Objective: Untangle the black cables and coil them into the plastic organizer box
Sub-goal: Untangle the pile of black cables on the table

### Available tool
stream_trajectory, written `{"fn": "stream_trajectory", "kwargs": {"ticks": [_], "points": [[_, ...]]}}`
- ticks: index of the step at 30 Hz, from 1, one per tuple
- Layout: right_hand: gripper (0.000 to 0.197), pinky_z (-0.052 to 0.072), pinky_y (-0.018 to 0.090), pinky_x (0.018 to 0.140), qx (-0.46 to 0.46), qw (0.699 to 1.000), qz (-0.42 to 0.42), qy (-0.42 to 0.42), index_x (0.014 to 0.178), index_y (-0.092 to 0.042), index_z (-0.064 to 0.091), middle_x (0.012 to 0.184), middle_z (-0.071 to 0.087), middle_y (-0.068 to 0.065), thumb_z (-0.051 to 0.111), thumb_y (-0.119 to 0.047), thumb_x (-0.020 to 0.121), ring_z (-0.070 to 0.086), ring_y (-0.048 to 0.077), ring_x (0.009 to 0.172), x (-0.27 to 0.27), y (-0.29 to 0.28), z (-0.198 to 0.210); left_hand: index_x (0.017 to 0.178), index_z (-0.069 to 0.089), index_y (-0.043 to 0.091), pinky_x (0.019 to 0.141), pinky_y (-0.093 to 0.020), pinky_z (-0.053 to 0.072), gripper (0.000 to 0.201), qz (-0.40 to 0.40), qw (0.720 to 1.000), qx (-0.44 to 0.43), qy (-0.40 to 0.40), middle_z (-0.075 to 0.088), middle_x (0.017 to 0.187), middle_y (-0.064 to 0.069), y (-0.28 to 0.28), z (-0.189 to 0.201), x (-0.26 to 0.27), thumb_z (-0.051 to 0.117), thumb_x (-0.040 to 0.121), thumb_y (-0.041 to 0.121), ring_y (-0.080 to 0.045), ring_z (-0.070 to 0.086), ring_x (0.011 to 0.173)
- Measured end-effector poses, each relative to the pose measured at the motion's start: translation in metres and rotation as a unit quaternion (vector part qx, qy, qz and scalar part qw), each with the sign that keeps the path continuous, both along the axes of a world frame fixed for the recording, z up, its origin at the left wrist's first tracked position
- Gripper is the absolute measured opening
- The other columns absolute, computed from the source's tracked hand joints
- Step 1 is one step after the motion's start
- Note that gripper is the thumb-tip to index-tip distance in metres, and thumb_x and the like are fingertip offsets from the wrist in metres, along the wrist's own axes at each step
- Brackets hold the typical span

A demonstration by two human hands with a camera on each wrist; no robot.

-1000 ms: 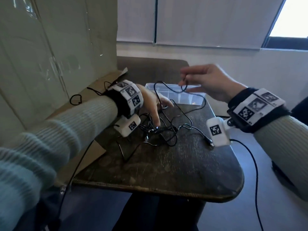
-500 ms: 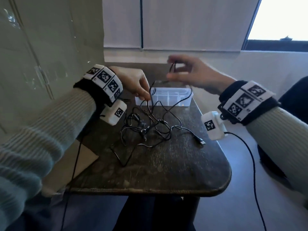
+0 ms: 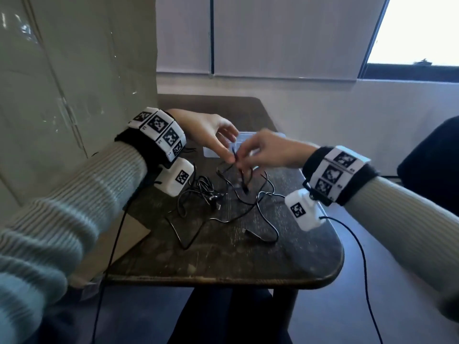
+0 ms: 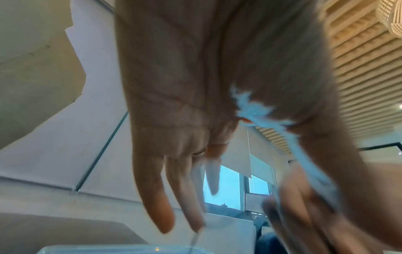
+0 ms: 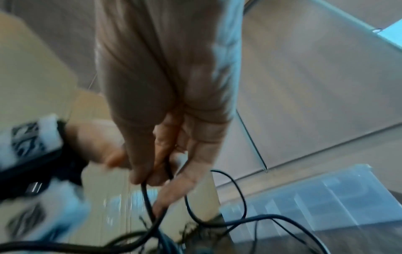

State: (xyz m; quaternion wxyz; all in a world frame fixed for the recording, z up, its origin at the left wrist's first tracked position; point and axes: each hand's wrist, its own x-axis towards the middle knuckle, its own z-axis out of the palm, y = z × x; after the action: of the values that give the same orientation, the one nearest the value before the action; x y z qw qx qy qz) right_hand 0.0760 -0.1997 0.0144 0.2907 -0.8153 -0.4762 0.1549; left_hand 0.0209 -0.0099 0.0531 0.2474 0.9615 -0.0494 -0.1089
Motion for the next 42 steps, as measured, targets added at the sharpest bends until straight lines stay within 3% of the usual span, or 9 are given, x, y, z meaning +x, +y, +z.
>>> {"fn": "stream_trajectory", "kwargs": {"ticks": [4,8,14,21,28,31,34,37,42], "points": [[0.014,0.059,0.027,0.079,0.233,0.965,-0.055,0.105,0.103,-0.002,0.067,0.097,0.071,0.012,0.062,-0.005,0.09,0.07,0.015,0.081,-0.002,-0.003,0.051,0.14,0.032,0.015,0.104,-0.028,0.04,0.094,-0.016,0.994,-0.069,-0.083,0.05,0.133,0.004,-0.009,-0.004,0.005,0.085,0.064,0.028,-0.01,0.049,0.123],[0.008,0.056,0.023,0.075,0.38,0.915,-0.06,0.118,0.093,-0.006,0.067,0.079,0.071,0.0,0.062,-0.001,0.09,0.071,0.014,0.076,-0.005,-0.005,0.085,0.131,0.037,0.005,0.079,-0.03,0.053,0.067,0.008,0.968,-0.217,-0.128,0.069,0.109,0.002,-0.017,-0.008,0.013,0.076,0.078,0.015,-0.01,0.068,0.091],[0.009,0.056,0.026,0.077,0.496,0.85,-0.039,0.172,0.103,-0.003,0.057,0.105,0.068,0.011,0.049,-0.001,0.098,0.072,0.026,0.094,-0.005,-0.014,0.112,0.145,0.019,0.015,0.086,-0.02,0.054,0.1,-0.049,0.984,-0.144,-0.091,0.068,0.111,0.002,-0.012,-0.042,0.016,0.084,0.069,0.013,-0.011,0.067,0.103],[0.022,0.054,0.026,0.059,0.445,0.878,-0.153,0.092,0.102,-0.01,0.06,0.094,0.068,0.001,0.038,-0.01,0.103,0.07,0.013,0.077,-0.005,-0.025,0.119,0.098,0.06,0.008,0.075,-0.029,0.056,0.031,0.088,0.976,-0.093,-0.176,0.075,0.079,-0.006,0.024,-0.032,0.018,0.069,0.085,0.035,-0.016,0.073,0.072],[0.02,0.061,0.038,0.072,0.264,0.939,-0.213,0.063,0.09,-0.013,0.058,0.101,0.064,0.016,0.042,-0.007,0.1,0.066,0.025,0.08,0.0,-0.029,0.112,0.097,0.065,-0.007,0.046,-0.016,0.05,0.035,0.187,0.913,-0.192,-0.307,0.066,0.048,0.003,0.048,0.029,-0.003,0.055,0.096,0.027,-0.008,0.062,0.042],[0.022,0.059,0.043,0.082,0.021,0.98,-0.197,-0.031,0.114,-0.009,0.06,0.108,0.066,0.015,0.057,-0.021,0.097,0.07,0.028,0.083,-0.003,-0.03,0.103,0.093,0.072,0.001,0.058,-0.02,0.053,0.036,0.173,0.916,-0.147,-0.331,0.067,0.051,0.004,0.051,0.051,-0.009,0.06,0.092,0.035,-0.009,0.061,0.044],[0.077,0.058,0.045,0.085,-0.122,0.971,-0.173,-0.11,0.147,-0.016,0.032,0.132,0.055,0.016,0.07,-0.038,0.084,0.068,0.03,0.097,-0.008,-0.028,0.106,0.087,0.075,0.013,0.067,-0.02,0.052,0.031,0.162,0.92,-0.073,-0.349,0.071,0.063,0.001,0.042,0.063,-0.019,0.063,0.089,0.041,-0.012,0.064,0.054],[0.098,0.054,0.042,0.092,-0.011,0.982,-0.162,-0.099,0.149,-0.015,0.028,0.141,0.047,0.01,0.072,-0.055,0.072,0.057,0.023,0.114,-0.018,-0.018,0.115,0.084,0.075,0.022,0.068,-0.026,0.053,0.027,0.159,0.914,-0.007,-0.374,0.071,0.064,0.005,0.029,0.067,-0.023,0.063,0.088,0.046,-0.008,0.065,0.055],[0.034,0.053,0.032,0.075,0.095,0.988,-0.121,-0.011,0.107,-0.009,0.064,0.09,0.069,0.002,0.048,-0.038,0.099,0.07,0.015,0.083,-0.031,0.002,0.113,0.085,0.074,0.027,0.066,-0.027,0.053,0.029,0.164,0.891,0.032,-0.423,0.069,0.063,0.011,0.005,0.068,-0.022,0.06,0.087,0.053,-0.011,0.066,0.059]]}}
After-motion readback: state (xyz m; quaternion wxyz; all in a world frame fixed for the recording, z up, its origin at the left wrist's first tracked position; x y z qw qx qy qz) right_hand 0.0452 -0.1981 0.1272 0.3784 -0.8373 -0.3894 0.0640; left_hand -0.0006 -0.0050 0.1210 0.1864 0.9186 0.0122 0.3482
